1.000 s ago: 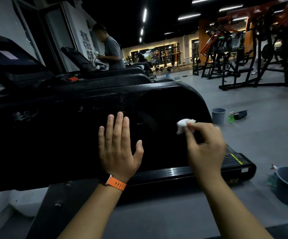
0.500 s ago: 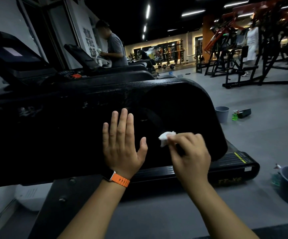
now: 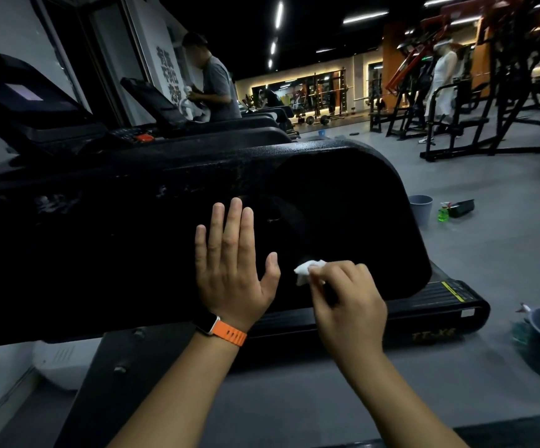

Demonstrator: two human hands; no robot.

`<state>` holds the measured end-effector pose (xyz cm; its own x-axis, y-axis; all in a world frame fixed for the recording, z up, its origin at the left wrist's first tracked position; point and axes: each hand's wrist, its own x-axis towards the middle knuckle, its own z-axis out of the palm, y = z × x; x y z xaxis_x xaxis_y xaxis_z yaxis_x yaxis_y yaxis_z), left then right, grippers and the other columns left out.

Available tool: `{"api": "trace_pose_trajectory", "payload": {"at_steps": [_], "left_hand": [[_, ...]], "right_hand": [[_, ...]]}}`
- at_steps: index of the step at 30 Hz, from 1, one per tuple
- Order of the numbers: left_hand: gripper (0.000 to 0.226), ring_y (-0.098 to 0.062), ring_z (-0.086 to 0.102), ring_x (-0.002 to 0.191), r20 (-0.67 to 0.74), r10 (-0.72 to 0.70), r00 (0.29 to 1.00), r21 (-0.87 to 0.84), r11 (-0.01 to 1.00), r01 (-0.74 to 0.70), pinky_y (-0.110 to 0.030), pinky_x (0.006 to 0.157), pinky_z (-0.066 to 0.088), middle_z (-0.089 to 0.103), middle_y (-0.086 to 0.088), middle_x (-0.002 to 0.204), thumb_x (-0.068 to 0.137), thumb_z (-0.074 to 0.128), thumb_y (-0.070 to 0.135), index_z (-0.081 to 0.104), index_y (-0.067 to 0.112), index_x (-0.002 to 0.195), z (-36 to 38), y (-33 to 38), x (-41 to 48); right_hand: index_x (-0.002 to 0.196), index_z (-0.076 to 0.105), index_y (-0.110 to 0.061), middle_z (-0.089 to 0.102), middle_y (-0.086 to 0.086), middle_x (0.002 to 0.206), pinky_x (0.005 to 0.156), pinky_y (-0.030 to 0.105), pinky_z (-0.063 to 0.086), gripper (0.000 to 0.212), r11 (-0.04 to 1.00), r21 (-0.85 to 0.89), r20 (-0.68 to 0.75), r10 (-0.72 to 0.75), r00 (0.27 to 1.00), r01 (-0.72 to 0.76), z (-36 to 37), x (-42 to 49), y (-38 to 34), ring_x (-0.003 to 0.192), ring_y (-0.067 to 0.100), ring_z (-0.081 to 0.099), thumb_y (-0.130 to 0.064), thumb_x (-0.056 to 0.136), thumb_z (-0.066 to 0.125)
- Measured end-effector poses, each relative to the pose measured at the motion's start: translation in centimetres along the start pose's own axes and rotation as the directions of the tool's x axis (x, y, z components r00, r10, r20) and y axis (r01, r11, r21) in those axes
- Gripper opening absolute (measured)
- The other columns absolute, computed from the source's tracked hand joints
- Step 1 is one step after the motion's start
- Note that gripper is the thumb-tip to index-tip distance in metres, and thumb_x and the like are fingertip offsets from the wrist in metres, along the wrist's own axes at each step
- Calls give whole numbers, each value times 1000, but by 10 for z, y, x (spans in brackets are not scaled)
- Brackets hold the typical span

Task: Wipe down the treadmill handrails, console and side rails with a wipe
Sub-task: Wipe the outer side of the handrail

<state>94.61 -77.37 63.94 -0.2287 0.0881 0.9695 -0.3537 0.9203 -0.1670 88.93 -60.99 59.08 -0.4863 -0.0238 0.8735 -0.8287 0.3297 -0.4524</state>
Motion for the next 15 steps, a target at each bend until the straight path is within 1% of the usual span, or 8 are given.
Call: {"api": "trace_pose_trajectory", "payload": {"at_steps": [1, 4, 5, 6, 9, 10, 13, 15], "left_hand": [[64, -33, 28, 154, 0, -2, 1000, 1, 1000, 2, -55, 124, 21, 37, -15, 162, 102, 42, 42, 39, 3, 153, 0, 0, 0], [64, -33, 28, 154, -3, -8, 1000, -2, 1000, 8, -55, 124, 22, 37, -15, 161, 102, 43, 42, 40, 3, 153, 0, 0, 0], [64, -33, 28, 154, -1, -7, 1000, -7, 1000, 7, -55, 124, 22, 37, -15, 161, 102, 43, 42, 40, 3, 153, 0, 0, 0], [64, -33, 28, 154, 0, -4, 1000, -12, 1000, 4, -55, 124, 22, 37, -15, 161, 102, 43, 42, 40, 3, 153, 0, 1, 0], [64, -33, 28, 154, -2, -4, 1000, -8, 1000, 4, -55, 124, 22, 37, -15, 162, 102, 43, 42, 39, 3, 153, 0, 1, 0], [64, -33, 28, 154, -3, -6, 1000, -5, 1000, 6, -55, 124, 22, 37, -15, 162, 102, 43, 41, 39, 3, 153, 1, 0, -1], [65, -33, 29, 154, -6, -8, 1000, 0, 1000, 8, -55, 124, 22, 37, -15, 161, 101, 44, 41, 39, 3, 153, 0, 1, 0], [65, -33, 28, 154, -3, -6, 1000, -5, 1000, 6, -56, 123, 23, 37, -15, 162, 101, 44, 41, 39, 3, 153, 0, 1, 0]], "right_hand": [[95, 73, -22, 67, -8, 92, 65, 30, 46, 3, 1000, 0, -11, -2, 1000, 2, -1, 0, 4, 78, 21, 55, -20, 93, 72], [92, 76, -15, 63, -2, 95, 74, 12, 36, 14, 978, 71, -200, 207, 958, -197, -7, 6, 20, 83, 23, 53, -5, 86, 83], [92, 76, -13, 62, -1, 95, 73, 12, 35, 15, 973, 67, -198, 228, 953, -219, -5, 3, 21, 84, 23, 52, -4, 84, 84], [91, 75, -14, 61, -1, 94, 70, 17, 38, 13, 981, 29, -150, 193, 970, -191, -2, -3, 17, 83, 23, 51, -6, 85, 83], [91, 76, -18, 64, -6, 91, 60, 37, 47, 2, 998, -48, 25, -49, 998, 50, 1, -17, 14, 79, 22, 52, -18, 91, 73], [92, 76, -18, 65, -5, 91, 62, 36, 46, 3, 997, -42, 13, -62, 998, 62, -1, -14, 19, 79, 23, 52, -18, 92, 73], [97, 77, -15, 67, -3, 94, 70, 25, 40, 8, 998, -7, -150, 59, 987, -61, -9, -1, 29, 80, 24, 54, -13, 90, 75], [97, 77, -16, 68, -4, 96, 68, 29, 44, 10, 999, -43, -78, 18, 997, -21, -6, -10, 26, 80, 24, 54, -11, 90, 72]]}}
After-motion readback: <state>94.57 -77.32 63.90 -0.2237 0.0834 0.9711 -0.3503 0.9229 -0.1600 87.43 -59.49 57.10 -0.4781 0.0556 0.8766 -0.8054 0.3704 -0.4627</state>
